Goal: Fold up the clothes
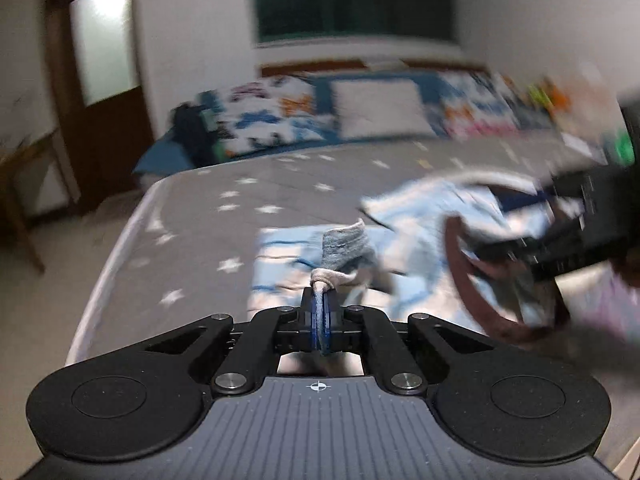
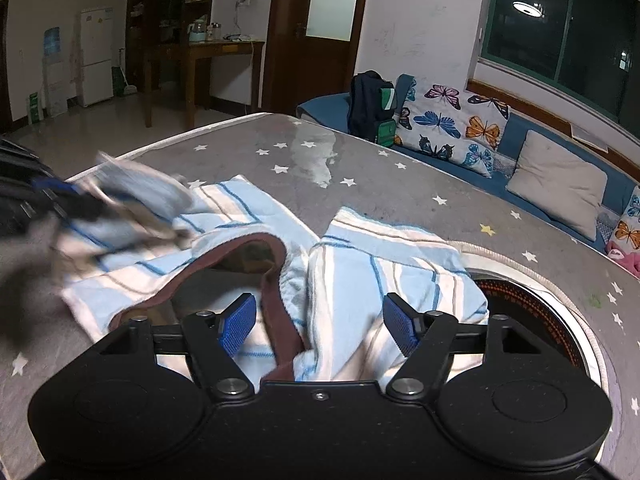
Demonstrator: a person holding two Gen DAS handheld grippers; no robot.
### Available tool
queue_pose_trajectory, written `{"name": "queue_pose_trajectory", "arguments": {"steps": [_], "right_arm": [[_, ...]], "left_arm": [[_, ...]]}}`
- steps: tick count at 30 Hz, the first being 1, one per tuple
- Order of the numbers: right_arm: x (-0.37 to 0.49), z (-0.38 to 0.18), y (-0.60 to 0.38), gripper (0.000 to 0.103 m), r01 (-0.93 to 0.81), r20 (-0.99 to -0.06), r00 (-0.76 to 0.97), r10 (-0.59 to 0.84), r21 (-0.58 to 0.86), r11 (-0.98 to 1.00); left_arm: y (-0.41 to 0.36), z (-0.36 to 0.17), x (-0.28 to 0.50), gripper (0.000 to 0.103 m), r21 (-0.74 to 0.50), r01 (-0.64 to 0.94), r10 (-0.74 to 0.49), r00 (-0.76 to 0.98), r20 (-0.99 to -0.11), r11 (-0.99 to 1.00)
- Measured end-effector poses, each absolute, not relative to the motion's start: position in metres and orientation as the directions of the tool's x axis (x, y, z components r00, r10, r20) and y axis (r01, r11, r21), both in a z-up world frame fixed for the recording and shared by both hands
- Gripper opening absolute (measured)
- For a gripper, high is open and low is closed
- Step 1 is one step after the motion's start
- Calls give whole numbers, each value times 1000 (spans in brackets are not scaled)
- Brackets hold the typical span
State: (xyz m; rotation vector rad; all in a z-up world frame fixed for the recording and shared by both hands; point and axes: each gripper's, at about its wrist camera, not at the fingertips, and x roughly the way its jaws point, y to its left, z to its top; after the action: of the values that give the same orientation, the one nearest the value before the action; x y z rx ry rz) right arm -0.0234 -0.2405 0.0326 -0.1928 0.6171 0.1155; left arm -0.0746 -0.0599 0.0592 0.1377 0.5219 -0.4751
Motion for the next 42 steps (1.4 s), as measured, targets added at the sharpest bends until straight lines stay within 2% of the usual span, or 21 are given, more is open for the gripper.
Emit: {"name": "queue_pose_trajectory", "arguments": {"steps": [4, 5, 6, 7, 10, 12, 15, 19, 24, 26, 30, 32, 35, 39, 42], "right_arm": [[-10, 28, -239, 50, -154, -604, 796, 30, -156, 976], [-6, 26, -240, 45, -153, -611, 792, 23, -162, 975], [-3, 24, -241, 34, -152, -618, 786, 20, -162, 975], [-1, 23, -242, 28, -151, -623, 782, 21, -157, 976], [-5, 27, -249, 18, -138, -608, 794, 12, -161, 977], [-18, 36, -252, 12, -112, -578, 816, -13, -181, 977], [-49, 50, -263, 10, -55, -537, 841, -60, -195, 979], [-88, 49, -277, 10, -8, -563, 821, -96, -180, 984], [-89, 52, -259, 13, -78, -570, 819, -69, -229, 970], [-89, 53, -252, 19, -106, -572, 818, -58, -249, 963], [-89, 56, -237, 42, -163, -577, 816, -35, -289, 943], [-89, 57, -230, 44, -192, -580, 814, -24, -308, 932], [-75, 58, -217, 43, -228, -585, 811, -10, -332, 915], [-36, 45, -208, 43, -258, -628, 778, -23, -353, 899], [-12, 32, -207, 43, -270, -664, 745, -59, -381, 884]], "left_arm": [[-32, 61, -78, 4, -70, 422, -398, 768, -501, 904], [-28, 62, -79, 4, -93, 412, -400, 765, -504, 906], [-23, 62, -80, 4, -110, 407, -403, 762, -506, 907], [-18, 62, -81, 4, -120, 400, -403, 762, -508, 909], [-5, 64, -85, 4, -148, 385, -405, 763, -504, 911], [5, 63, -87, 4, -169, 376, -407, 757, -511, 911], [19, 61, -90, 4, -200, 362, -412, 747, -522, 910], [38, 59, -95, 4, -238, 343, -417, 733, -537, 909], [40, 36, -96, 4, -258, 323, -413, 683, -603, 911], [41, 33, -96, 5, -261, 321, -413, 677, -609, 910], [43, 28, -96, 5, -269, 316, -415, 665, -621, 910], [45, 25, -96, 5, -272, 314, -415, 659, -627, 910], [45, 22, -97, 10, -280, 312, -419, 647, -637, 908], [49, 18, -100, 28, -292, 305, -422, 641, -641, 906], [53, 16, -103, 32, -302, 298, -425, 638, -643, 905]]}}
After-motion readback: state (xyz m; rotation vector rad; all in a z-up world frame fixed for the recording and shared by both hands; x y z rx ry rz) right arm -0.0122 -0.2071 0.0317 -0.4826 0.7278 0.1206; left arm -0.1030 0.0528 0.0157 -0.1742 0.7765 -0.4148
